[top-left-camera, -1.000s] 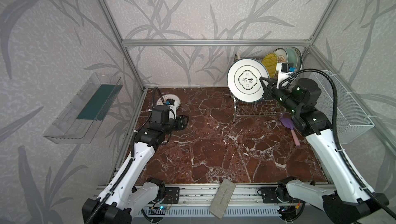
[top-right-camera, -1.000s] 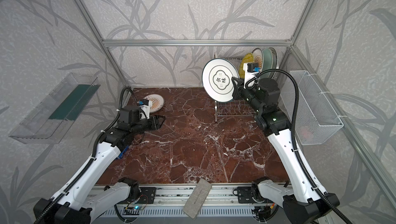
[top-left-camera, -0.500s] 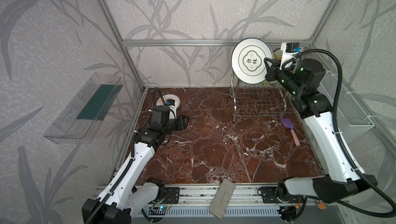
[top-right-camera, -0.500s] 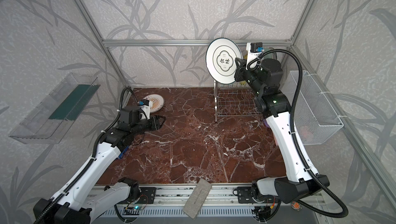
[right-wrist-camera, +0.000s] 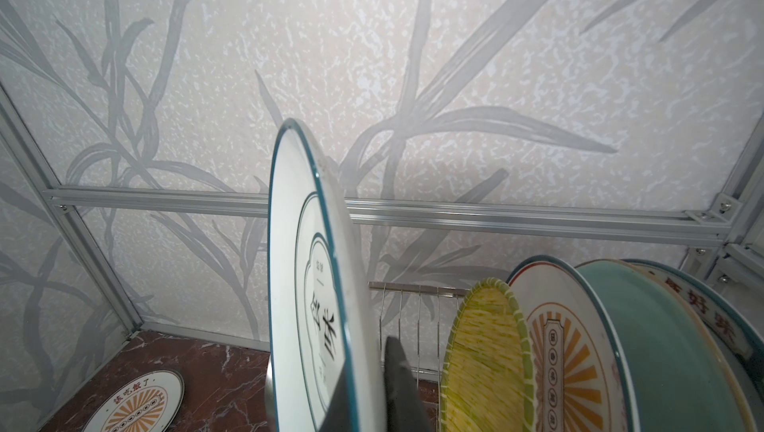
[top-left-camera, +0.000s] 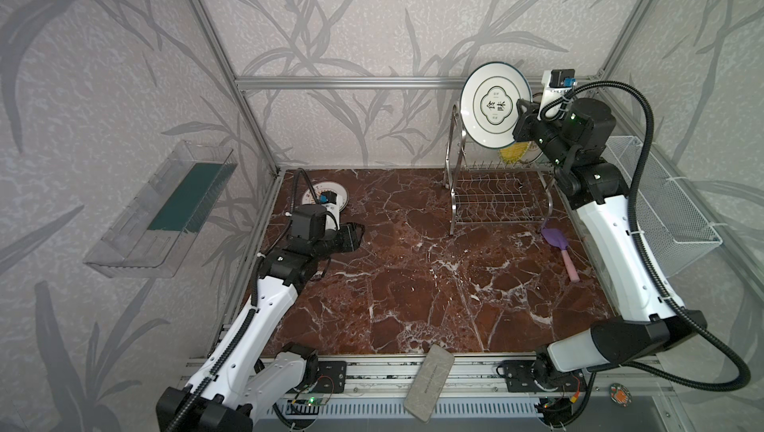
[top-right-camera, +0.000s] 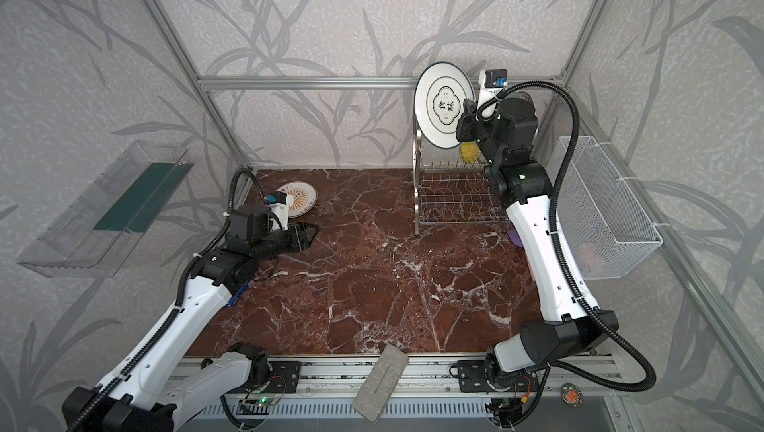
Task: Load the plates into the dish rack
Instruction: 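Carry the upright white plate with the right gripper toward the rack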
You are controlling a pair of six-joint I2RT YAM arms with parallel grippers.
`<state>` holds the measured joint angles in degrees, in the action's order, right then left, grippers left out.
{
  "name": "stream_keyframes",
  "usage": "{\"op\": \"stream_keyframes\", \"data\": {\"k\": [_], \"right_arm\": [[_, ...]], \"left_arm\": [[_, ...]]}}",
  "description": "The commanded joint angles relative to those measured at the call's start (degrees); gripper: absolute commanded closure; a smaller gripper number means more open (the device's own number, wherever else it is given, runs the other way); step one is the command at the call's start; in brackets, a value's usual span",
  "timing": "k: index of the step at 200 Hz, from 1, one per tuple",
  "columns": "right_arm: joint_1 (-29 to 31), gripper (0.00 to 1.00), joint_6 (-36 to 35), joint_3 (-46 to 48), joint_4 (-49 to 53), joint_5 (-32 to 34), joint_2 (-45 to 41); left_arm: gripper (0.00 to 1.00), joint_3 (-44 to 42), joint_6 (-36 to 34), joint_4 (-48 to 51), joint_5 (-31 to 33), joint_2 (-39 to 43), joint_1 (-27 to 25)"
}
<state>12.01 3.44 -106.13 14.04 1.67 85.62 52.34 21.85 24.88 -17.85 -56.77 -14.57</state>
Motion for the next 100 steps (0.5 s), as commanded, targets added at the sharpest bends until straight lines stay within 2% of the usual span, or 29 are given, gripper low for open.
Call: {"op": "stream_keyframes", "data": {"k": [1, 100], "right_arm": [[-0.5, 1.0, -0.63, -1.8, -4.67, 4.56, -0.03], [-0.63, 1.0, -0.3, 0.33, -6.4, 14.2, 3.16]], "left_arm": [[0.5, -0.15, -0.63, 0.15, -0.08, 1.23, -0.2], [0.5, -0.26, -0.33, -0.02, -0.71, 1.38, -0.2]]}}
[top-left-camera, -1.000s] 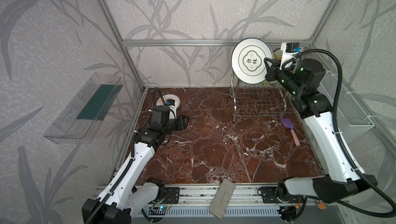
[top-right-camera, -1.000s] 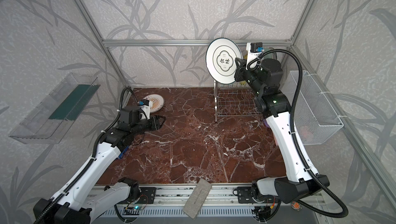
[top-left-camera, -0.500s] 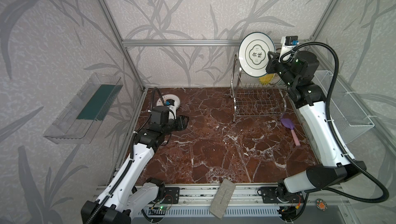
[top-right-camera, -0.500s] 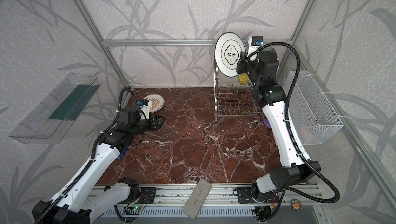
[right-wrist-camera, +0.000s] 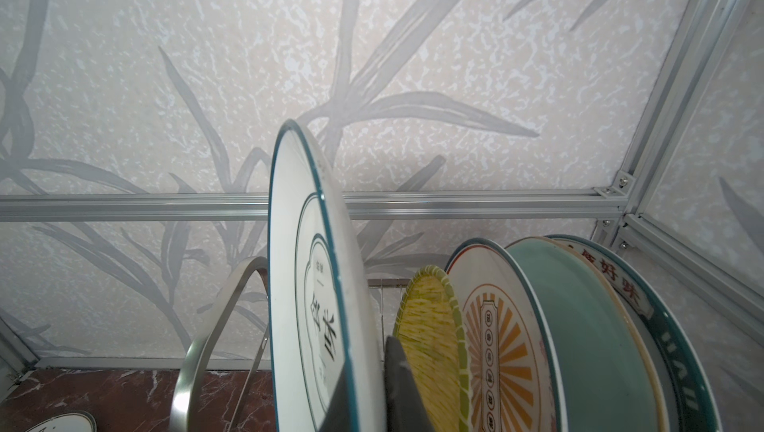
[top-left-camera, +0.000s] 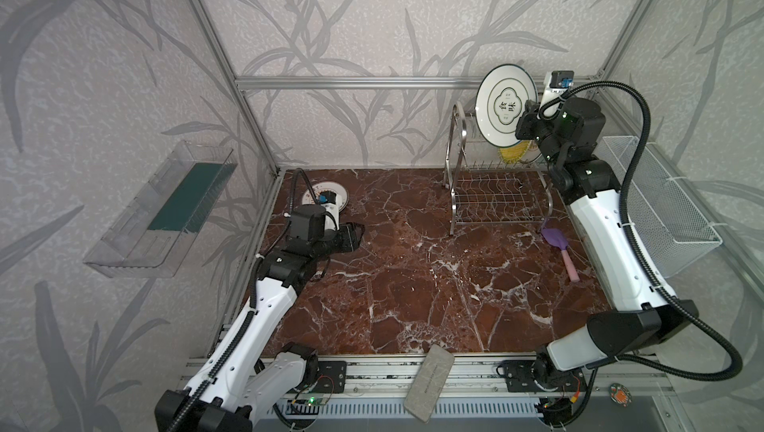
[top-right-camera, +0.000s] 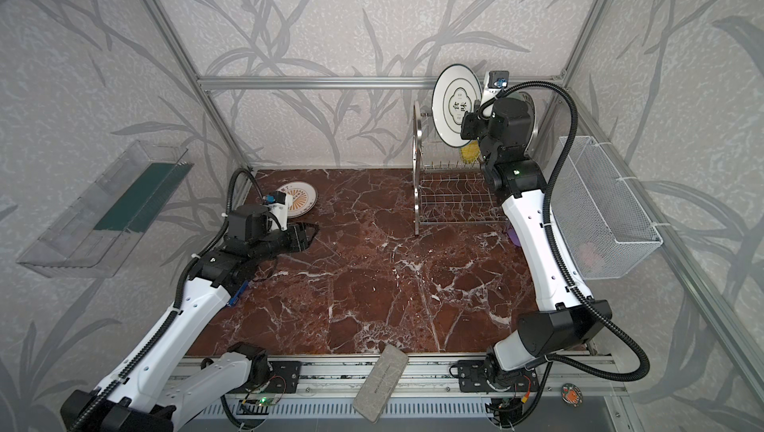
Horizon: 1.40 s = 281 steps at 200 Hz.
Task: Load the plates into the dish rack
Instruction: 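Carry the upright white plate with the right gripper toward the rack, then lower the white plate into a rack slot beside the woven plate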
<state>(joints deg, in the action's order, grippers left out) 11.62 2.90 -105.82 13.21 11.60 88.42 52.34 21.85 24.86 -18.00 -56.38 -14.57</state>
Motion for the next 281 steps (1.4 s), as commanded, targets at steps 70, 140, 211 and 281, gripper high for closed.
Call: {"op": "stream_keyframes", "data": {"k": [70, 140, 211, 281], "right_arm": [[-0.02, 1.0, -1.17, -0.33, -4.92, 7.74, 4.86], [1.85, 1.0, -4.93, -0.06, -5.47, 12.98, 7.17], [4.24, 1.0, -7.63, -0.26, -5.84, 16.9, 8.69], [6.37, 1.0, -8.51, -0.13, -4.64, 20.22, 8.7]], "left_arm": [[0.5, -0.32, 0.39, -0.19, -1.07, 0.31, -0.29], [0.5, -0.58, 0.48, -0.1, -1.07, 0.25, -0.29], [0.5, -0.78, 0.57, -0.4, -1.16, 0.13, -0.37], [0.5, -0.94, 0.65, -0.68, -1.34, 0.3, -0.37]]}}
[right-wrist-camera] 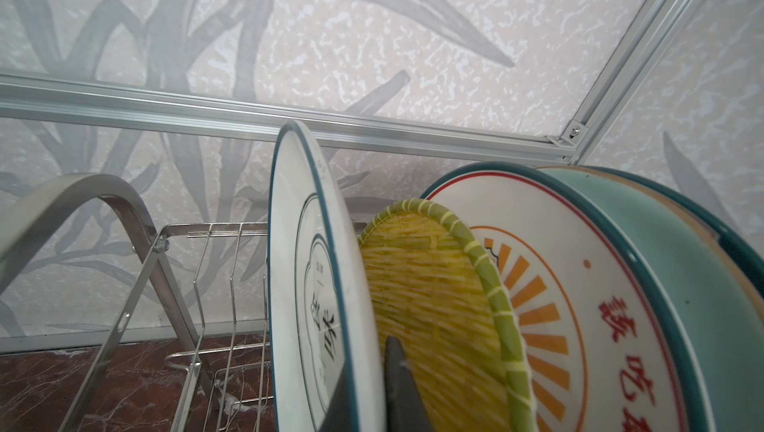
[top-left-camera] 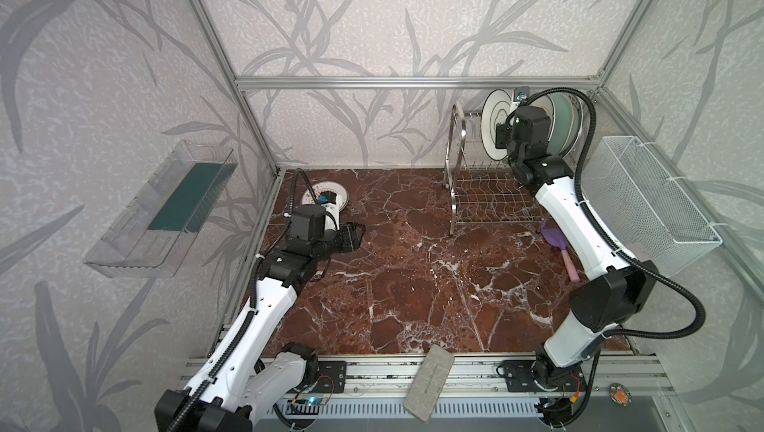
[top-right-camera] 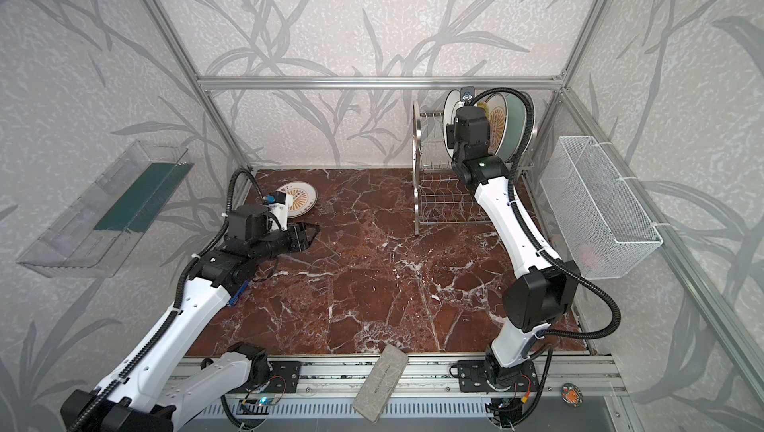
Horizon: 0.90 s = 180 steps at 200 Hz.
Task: Load the plates into the dish rack
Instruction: 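Lower the white plate into a rack slot beside the woven plate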
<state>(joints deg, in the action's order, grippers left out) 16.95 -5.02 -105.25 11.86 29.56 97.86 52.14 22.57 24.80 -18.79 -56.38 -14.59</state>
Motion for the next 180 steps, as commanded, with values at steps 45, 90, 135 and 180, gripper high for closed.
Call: {"op": "stream_keyframes", "data": {"k": [45, 90, 135, 180], "right_arm": [[3.13, 1.0, -2.76, -1.83, -2.59, 6.15, -0.39], [4.17, 1.0, -2.94, -3.44, -0.44, 8.29, 1.36], [4.65, 1.0, -3.81, -7.07, 1.89, 8.16, 3.53], [5.18, 1.0, -3.86, -7.83, 3.0, 8.12, 4.61]], "left_arm": [[0.5, -0.82, -0.07, -0.66, -0.55, 0.64, -0.35], [0.5, -1.07, 0.02, -0.84, -0.64, 0.82, -0.35], [0.5, -1.08, 0.11, -0.91, -0.73, 0.88, -0.35], [0.5, -1.19, 0.02, -0.82, -0.55, 1.14, -0.35]]}}
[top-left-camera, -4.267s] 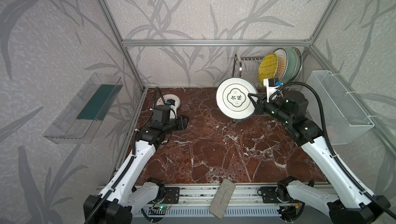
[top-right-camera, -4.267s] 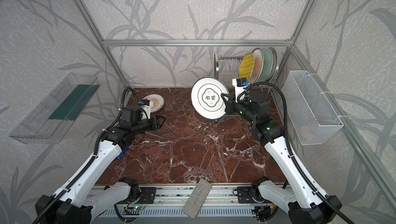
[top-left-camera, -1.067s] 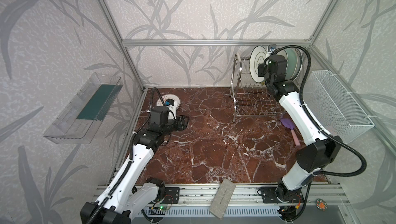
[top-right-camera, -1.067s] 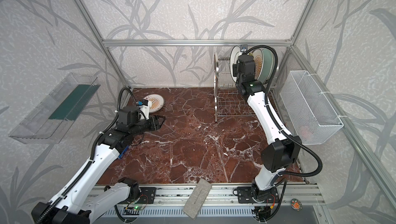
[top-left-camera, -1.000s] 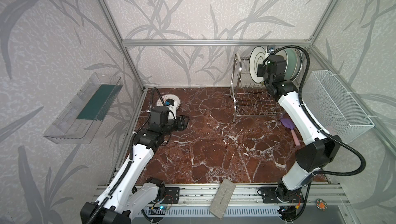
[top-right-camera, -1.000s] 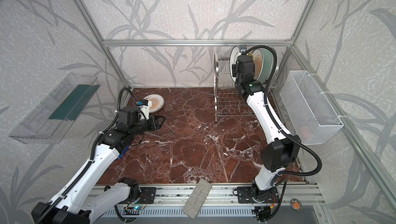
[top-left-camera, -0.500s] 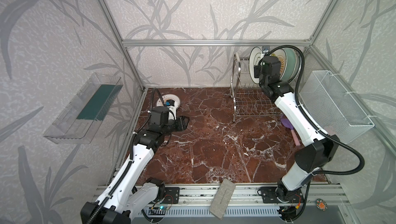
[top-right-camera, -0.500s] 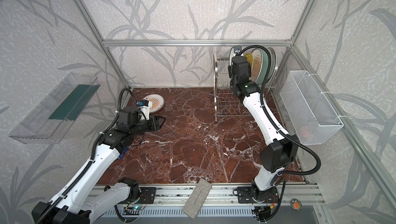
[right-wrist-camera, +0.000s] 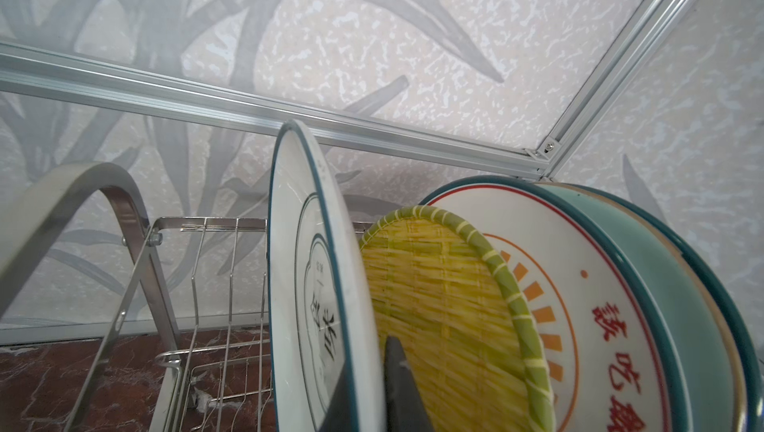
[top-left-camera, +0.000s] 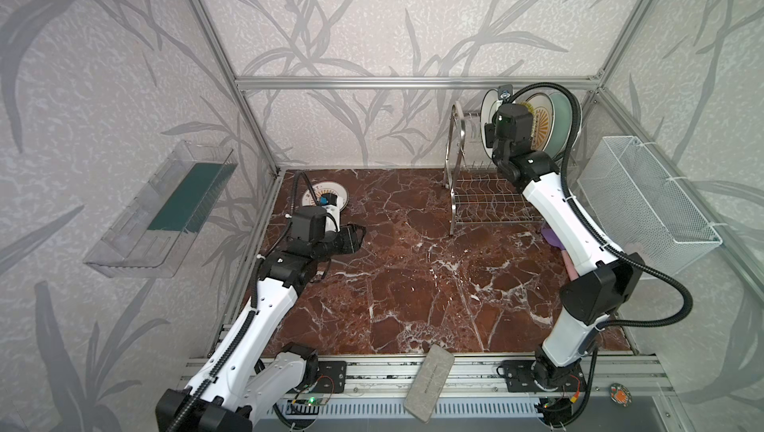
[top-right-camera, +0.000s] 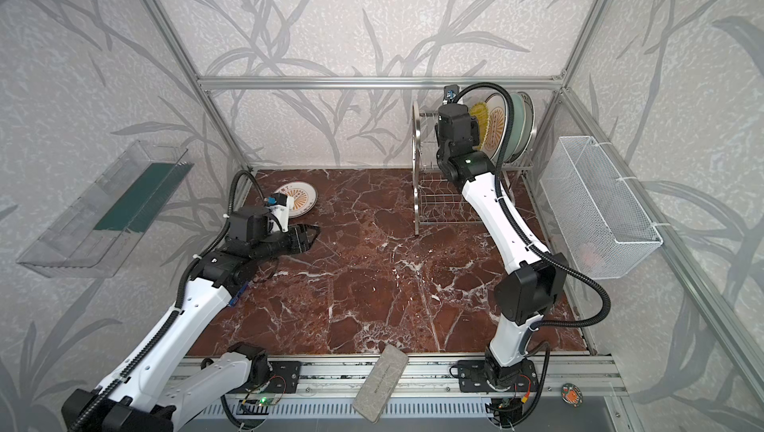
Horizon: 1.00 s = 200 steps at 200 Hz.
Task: Load the plates into the dish rack
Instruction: 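Lower the white plate into a rack slot beside the woven plate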
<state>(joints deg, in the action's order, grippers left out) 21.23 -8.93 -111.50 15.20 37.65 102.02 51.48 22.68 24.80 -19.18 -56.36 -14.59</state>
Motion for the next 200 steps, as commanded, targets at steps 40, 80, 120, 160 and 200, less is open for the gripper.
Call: {"op": "stream_keyframes", "data": {"k": [40, 80, 120, 160, 200], "right_arm": [[1.16, 1.0, 1.84, -0.06, 1.45, 1.02, -0.35], [1.35, 1.0, 4.45, 6.84, -1.04, 0.34, -3.92], [1.36, 0.92, 4.98, 11.31, -3.1, -0.32, -7.18], [1.35, 0.8, 4.97, 12.27, -3.1, -1.23, -7.97], [1.31, 0.65, 4.76, 12.41, -3.38, -1.68, -8.74]], "left_arm": [[0.5, -0.56, 0.0, -0.84, -0.16, 1.25, -0.35], [0.5, -0.56, -0.01, -0.87, -0.07, 1.16, -0.35], [0.5, -0.43, 0.04, -0.78, -0.07, 1.47, -0.35], [0.5, -0.41, 0.09, -0.55, 0.02, 1.43, -0.35], [0.5, -0.45, 0.13, -0.6, 0.02, 1.43, -0.36]]}}
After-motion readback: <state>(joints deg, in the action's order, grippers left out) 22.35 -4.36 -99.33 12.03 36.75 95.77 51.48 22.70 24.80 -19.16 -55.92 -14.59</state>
